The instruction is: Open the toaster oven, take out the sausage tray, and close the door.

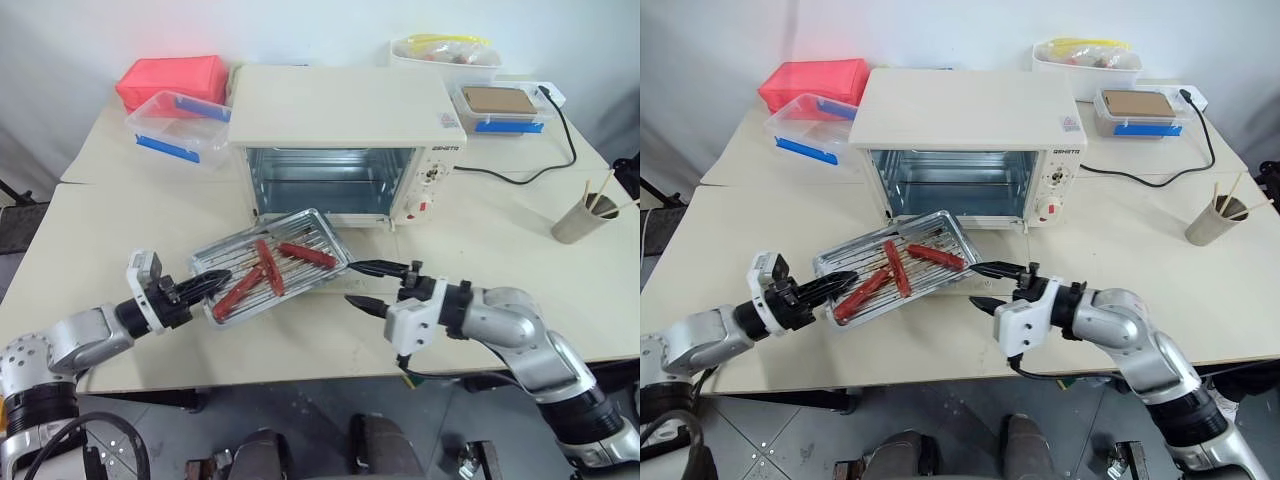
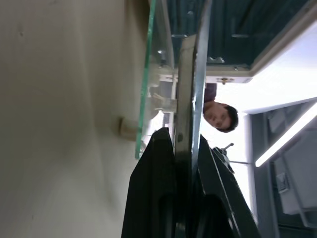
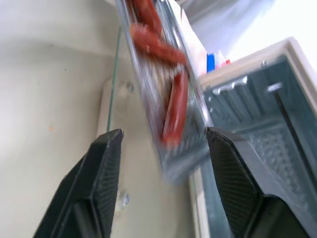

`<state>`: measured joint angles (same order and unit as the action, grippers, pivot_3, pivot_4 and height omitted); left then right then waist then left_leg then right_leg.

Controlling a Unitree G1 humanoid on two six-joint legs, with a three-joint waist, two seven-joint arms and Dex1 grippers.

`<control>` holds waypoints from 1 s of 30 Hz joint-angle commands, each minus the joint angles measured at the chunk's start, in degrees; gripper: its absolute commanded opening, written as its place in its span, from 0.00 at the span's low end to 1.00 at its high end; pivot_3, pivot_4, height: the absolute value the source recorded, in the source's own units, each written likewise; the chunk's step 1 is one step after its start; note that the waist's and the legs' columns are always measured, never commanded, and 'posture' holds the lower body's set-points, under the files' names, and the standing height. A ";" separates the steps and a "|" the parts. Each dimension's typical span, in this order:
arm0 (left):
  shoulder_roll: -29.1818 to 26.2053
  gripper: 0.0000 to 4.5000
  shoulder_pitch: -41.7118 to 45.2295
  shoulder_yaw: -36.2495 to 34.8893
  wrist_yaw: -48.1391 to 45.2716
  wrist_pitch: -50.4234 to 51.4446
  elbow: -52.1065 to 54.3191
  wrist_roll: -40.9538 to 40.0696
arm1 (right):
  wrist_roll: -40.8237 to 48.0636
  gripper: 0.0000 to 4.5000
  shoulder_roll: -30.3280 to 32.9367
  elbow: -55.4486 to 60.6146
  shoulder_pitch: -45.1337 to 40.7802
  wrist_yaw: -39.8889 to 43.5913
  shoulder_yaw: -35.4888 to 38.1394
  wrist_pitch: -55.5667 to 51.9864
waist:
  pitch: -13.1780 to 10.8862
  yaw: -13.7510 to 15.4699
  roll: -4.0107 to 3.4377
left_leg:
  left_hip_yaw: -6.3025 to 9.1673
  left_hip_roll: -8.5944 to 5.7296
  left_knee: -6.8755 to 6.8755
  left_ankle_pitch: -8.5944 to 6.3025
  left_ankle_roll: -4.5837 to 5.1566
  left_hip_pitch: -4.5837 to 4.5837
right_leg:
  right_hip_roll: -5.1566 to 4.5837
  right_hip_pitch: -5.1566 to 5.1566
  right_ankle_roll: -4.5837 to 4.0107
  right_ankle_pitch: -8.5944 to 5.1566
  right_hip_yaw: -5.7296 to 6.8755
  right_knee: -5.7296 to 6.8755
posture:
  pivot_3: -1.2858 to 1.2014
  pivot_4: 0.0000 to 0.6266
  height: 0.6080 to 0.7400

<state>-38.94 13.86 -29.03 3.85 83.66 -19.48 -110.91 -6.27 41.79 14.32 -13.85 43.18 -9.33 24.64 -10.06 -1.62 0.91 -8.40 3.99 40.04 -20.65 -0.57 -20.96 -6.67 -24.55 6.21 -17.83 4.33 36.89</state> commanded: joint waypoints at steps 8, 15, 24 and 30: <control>0.82 0.00 -16.87 -14.54 -8.85 -4.40 10.22 -2.09 | 29.05 0.01 4.64 -14.26 7.14 17.42 11.14 -6.94 | 0.00 -0.02 0.01 | 0.04 0.06 -0.05 -0.01 0.01 0.34 | 0.01 0.12 -0.08 -0.04 -0.21 -0.10 | 0.52 0.24 1.00; 11.38 0.00 -26.51 -21.67 -7.22 -11.50 19.76 -2.09 | 31.94 0.01 1.35 -27.66 0.02 23.84 10.75 -15.19 | 0.01 0.02 0.02 | -0.04 0.07 -0.08 -0.09 0.02 0.55 | -0.01 0.19 -0.10 -0.05 -0.42 -0.10 | 0.52 0.24 1.00; 25.29 0.00 -29.44 -24.26 -1.86 -21.61 30.58 -2.09 | 31.31 0.01 -7.16 -35.84 -7.85 27.99 9.49 -18.96 | 0.02 0.13 0.03 | -0.06 0.05 -0.05 -0.12 0.00 0.57 | -0.02 0.21 -0.10 -0.05 -0.47 -0.08 | 0.52 0.24 1.00; 32.72 0.00 -31.25 -23.77 1.56 -27.94 37.71 -2.09 | 33.91 0.01 -11.33 -30.72 -8.21 28.14 10.76 -22.88 | 0.02 0.07 0.03 | -0.06 0.08 -0.05 -0.13 -0.01 0.57 | 0.02 0.20 -0.10 -0.05 -0.47 -0.08 | 0.52 0.24 1.00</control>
<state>-6.41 -16.77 -51.84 5.21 57.30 15.03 -111.11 25.28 30.61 -20.01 -21.96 71.33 -0.21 2.85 -10.05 -1.55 0.94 -8.46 4.06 39.98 -20.78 -0.58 -20.40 -6.65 -24.35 6.10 -17.88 3.86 36.80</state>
